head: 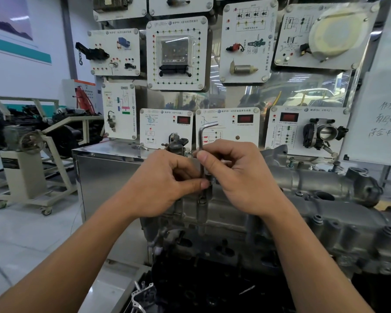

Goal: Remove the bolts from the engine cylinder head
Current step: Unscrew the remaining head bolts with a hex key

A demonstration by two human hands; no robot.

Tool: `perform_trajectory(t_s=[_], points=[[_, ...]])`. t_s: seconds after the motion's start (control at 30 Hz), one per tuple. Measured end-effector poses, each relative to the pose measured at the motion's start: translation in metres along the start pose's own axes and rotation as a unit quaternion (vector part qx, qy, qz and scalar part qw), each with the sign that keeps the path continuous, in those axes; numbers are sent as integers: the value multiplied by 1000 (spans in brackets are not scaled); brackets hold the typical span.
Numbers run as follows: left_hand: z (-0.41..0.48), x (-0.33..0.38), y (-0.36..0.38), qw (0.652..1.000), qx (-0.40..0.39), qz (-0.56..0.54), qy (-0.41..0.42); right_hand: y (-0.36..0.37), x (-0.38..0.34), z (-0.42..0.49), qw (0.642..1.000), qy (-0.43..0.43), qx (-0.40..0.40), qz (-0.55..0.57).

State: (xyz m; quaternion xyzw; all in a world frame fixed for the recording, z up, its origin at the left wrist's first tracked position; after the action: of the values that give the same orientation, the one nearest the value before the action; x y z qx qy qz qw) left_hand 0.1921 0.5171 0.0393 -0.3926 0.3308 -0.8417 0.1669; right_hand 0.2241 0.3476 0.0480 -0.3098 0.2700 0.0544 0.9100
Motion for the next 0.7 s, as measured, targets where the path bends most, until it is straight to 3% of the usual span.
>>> perform_trajectory(t_s=[0.53,0.7], points=[[-4,0,-1,999,-17,32,-15,5,4,4,1000,-3,4,4],[-3,2,-6,1000,4,-6,-5,2,8,6,1000,-9,-2,19]])
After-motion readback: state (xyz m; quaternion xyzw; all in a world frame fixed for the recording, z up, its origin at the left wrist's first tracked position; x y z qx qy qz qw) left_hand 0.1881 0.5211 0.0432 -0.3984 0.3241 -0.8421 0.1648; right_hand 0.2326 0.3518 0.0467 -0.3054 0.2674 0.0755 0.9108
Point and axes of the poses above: each hand's wrist, its own z-axis towards the middle knuckle, its own y-axis out of the palm, x = y × z, the point moved 1 cm from there along z, towards the middle knuckle, and after that the axes turned 14 degrees about -x, right-handed, at the moved point
